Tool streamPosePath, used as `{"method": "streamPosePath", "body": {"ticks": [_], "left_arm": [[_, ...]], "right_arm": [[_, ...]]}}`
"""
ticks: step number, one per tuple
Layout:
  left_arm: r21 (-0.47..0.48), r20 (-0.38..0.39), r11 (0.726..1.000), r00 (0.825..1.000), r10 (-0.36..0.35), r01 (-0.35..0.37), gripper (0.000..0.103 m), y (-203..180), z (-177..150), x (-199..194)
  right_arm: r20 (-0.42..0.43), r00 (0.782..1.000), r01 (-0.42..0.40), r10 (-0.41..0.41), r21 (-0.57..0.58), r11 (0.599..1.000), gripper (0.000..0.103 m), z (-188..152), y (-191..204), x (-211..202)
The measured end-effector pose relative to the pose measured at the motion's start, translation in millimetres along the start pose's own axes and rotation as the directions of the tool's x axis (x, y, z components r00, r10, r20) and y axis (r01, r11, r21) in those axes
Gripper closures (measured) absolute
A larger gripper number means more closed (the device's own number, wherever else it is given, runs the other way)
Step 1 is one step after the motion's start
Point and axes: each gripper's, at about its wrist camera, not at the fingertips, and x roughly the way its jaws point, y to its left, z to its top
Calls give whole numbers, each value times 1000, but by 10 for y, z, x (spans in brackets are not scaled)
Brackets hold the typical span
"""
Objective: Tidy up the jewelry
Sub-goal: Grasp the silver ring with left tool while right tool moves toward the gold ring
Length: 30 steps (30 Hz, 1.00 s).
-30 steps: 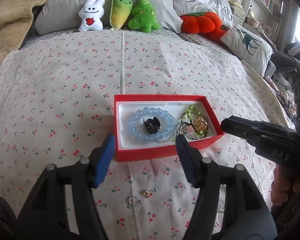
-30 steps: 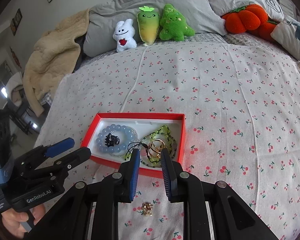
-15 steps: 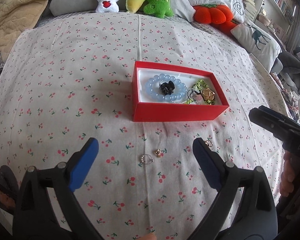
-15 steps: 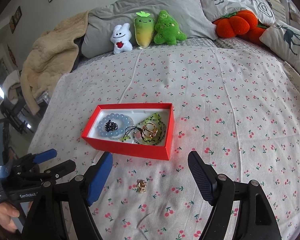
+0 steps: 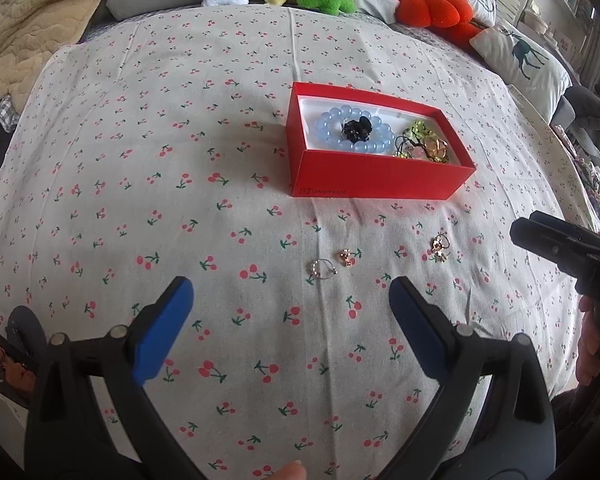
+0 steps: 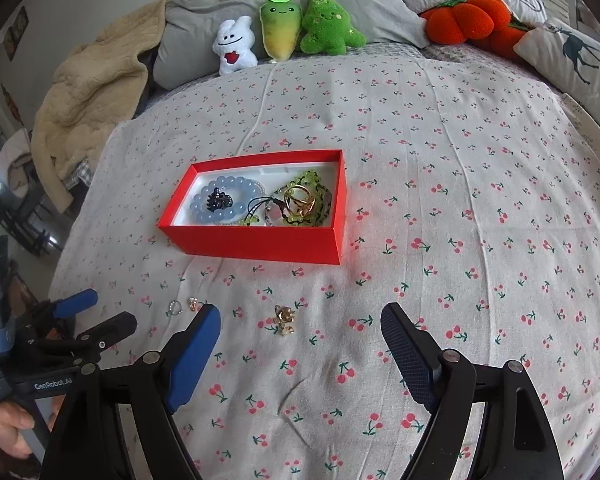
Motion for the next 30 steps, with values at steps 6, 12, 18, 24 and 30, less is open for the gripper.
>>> {"method": "streamPosePath", "body": {"ticks": [6, 12, 18, 24, 30], "left_arm": [[24, -28, 1000, 1000, 11, -10, 5, 67, -141, 85], [72, -72, 997, 997, 6, -1, 5, 106, -310, 257], [105, -58, 993, 997, -49, 55, 7, 78, -337, 323], [120, -45, 984, 990, -131, 135, 38, 9, -227, 358], [125, -45, 978, 985, -164, 168, 53, -43, -127, 447]], "right_arm": [[-27, 999, 33, -34, -16, 999, 19, -106, 21, 97], [-99, 993, 63, -68, -48, 997, 19, -272, 20, 344], [-141, 987, 71, -83, -89, 994, 19, -360, 69, 540], [-146, 985, 80, -96, -118, 990, 19, -354, 88, 650], [-139, 985, 80, -102, -154, 985, 19, -320, 138, 697]]}}
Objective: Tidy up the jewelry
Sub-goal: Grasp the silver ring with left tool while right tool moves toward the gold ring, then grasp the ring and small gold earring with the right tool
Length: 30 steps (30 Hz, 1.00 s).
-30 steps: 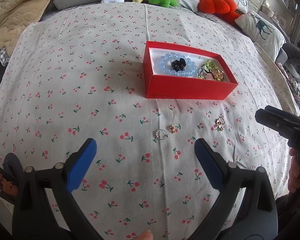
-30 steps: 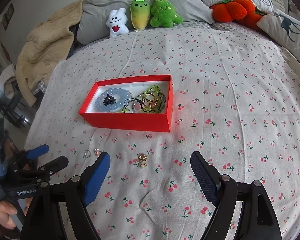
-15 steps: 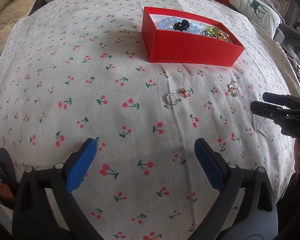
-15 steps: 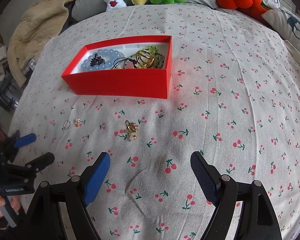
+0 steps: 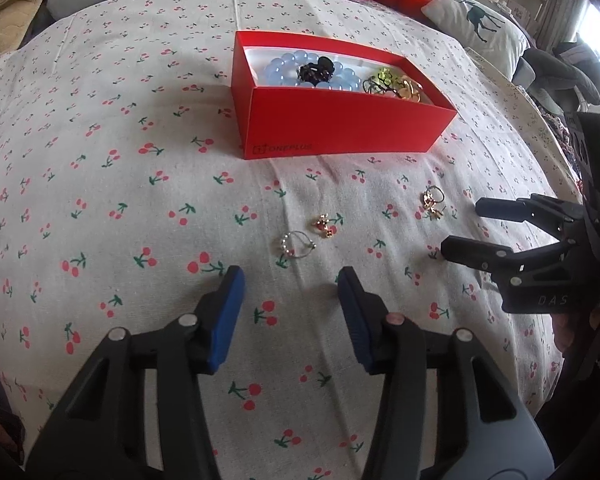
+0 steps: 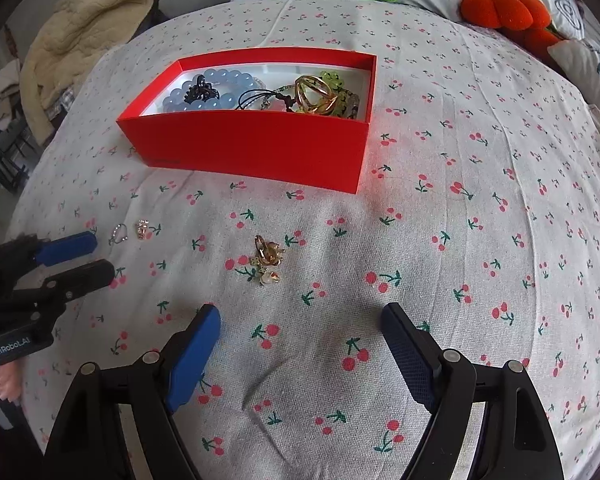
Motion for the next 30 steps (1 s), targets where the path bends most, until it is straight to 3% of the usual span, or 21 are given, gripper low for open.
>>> {"method": "streamPosePath", "body": {"ticks": [5, 16, 30], "left_arm": [[8, 3, 1000, 1000, 2, -2, 53, -36, 60, 72], [36, 4, 999, 1000, 31, -31, 82, -69, 102, 122], [24, 2, 997, 997, 71, -71, 82, -54, 65, 33]], "right_arm": [[-2, 1000, 2, -2, -26, 1000, 19, 13, 39, 21], [-4, 1000, -12, 12, -32, 999, 19, 37, 9, 31], [24, 997, -67, 67, 31, 997, 19, 180, -64, -59]]}}
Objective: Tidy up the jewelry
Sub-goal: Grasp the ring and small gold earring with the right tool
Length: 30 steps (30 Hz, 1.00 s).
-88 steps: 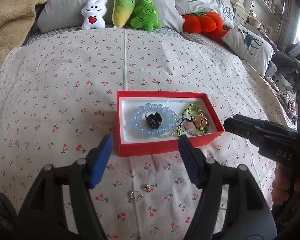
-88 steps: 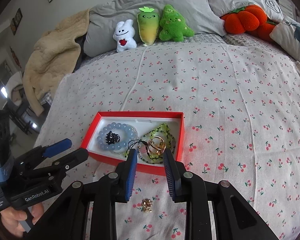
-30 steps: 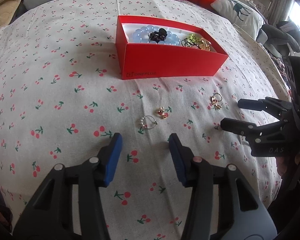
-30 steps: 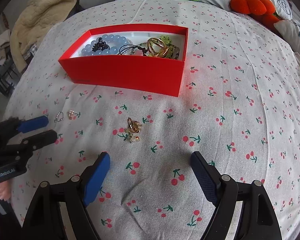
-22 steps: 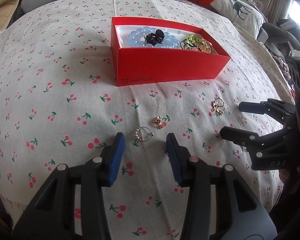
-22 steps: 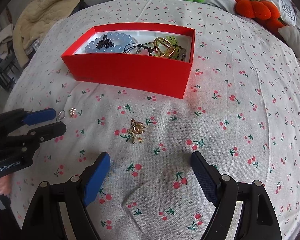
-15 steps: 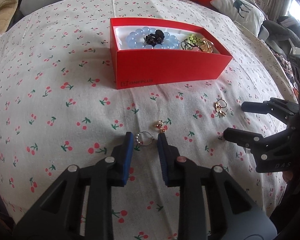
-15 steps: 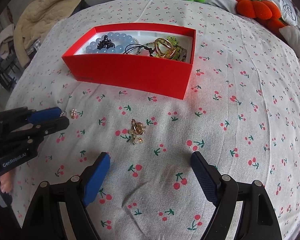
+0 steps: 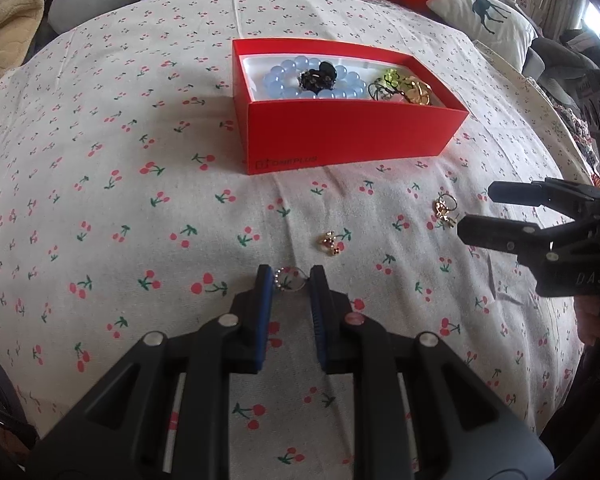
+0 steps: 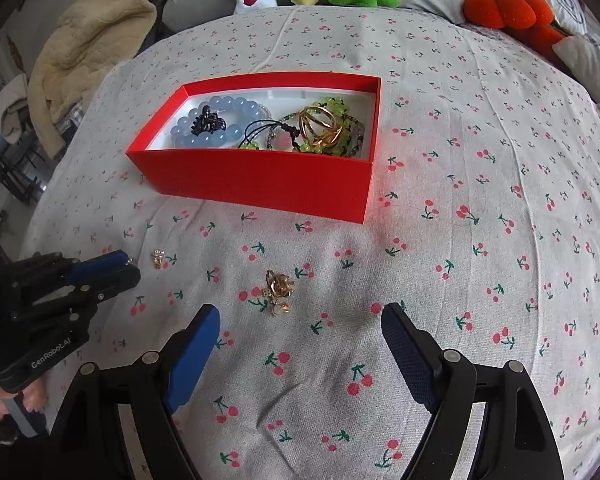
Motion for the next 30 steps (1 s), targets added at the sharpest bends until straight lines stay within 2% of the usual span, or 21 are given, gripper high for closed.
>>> {"method": "streamPosePath", "body": {"ticks": [1, 3, 5, 9, 11, 19, 22, 30], "left_arm": [[-6, -1, 1000, 1000, -1, 1, 82, 12, -5, -9], [-13, -2, 1000, 1000, -1, 1, 82, 32, -13, -30], [-18, -1, 1000, 1000, 0, 0, 82, 49, -17, -46], [-32, -4, 1000, 1000, 1, -1, 82, 93, -25, -57], [-38, -5, 999, 1000, -1, 1, 82, 112, -22, -59], [-43, -4, 999, 1000, -3, 3, 82, 139, -24, -73], [-42, -6, 999, 1000, 0, 0, 82, 139, -25, -70], [-38, -6, 999, 1000, 7, -7, 82, 133, -24, -64]], "right_arm": [[6, 1000, -7, 7, 7, 1000, 20, 23, -7, -12], [18, 1000, -14, 13, 23, 1000, 29, 70, -14, -34], [14, 999, -30, 29, 37, 999, 44, 117, -21, -32], [8, 998, -58, 58, 65, 996, 56, 177, -20, -9], [3, 998, -66, 66, 70, 995, 65, 201, -9, 7], [-24, 996, -86, 88, 77, 993, 76, 241, 51, 93], [-39, 995, -85, 88, 80, 993, 77, 240, 56, 127], [-68, 993, -95, 101, 87, 992, 90, 221, 27, 177]]}}
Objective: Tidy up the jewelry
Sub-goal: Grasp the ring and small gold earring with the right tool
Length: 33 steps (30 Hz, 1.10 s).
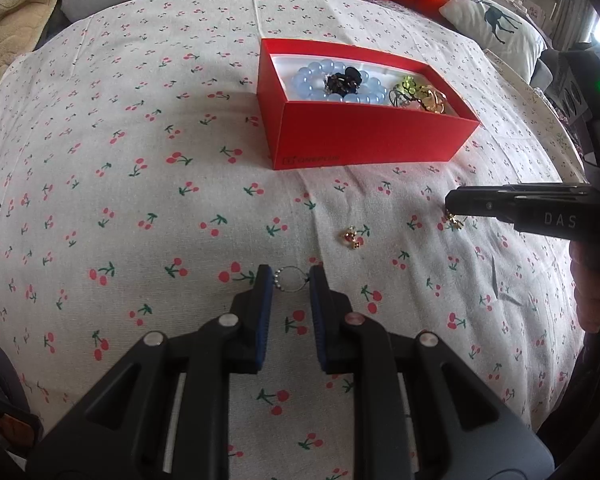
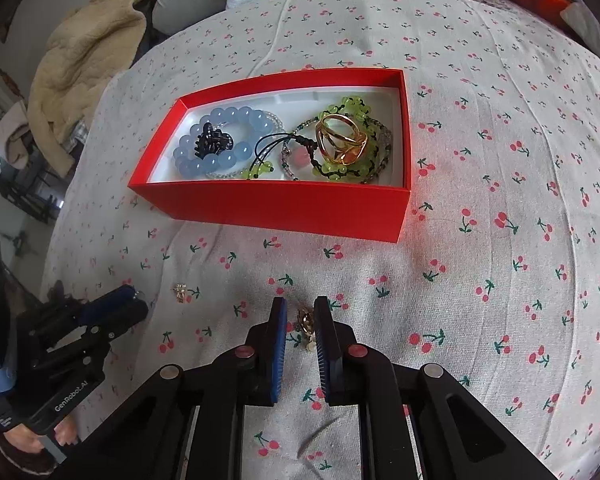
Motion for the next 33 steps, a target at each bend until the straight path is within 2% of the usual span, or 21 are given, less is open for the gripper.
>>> {"method": "streamPosePath", "body": {"ticks": [5, 19, 23, 25, 33], "left_arm": [[1, 1, 1000, 1000, 3, -3, 82, -15, -2, -1], [-1, 9, 1000, 1000, 1, -1, 82, -37, 21, -42], [-4, 10, 1000, 1000, -1, 1, 82, -30, 31, -47], [-5, 10, 1000, 1000, 0, 0, 82, -28, 30, -45], [-6, 8, 1000, 1000, 0, 0, 82, -26, 27, -44]], "right_arm": [[-5, 1000, 7, -7, 7, 1000, 97, -2, -28, -5], [7, 1000, 28, -28, 23, 999, 100, -14, -148, -139], [24, 997, 79, -79, 5, 997, 97, -22, -173, -174], [24, 997, 80, -80, 9, 997, 91, -23, -176, -181], [-22, 994, 107, -106, 42, 993, 86, -31, -195, -129]]}}
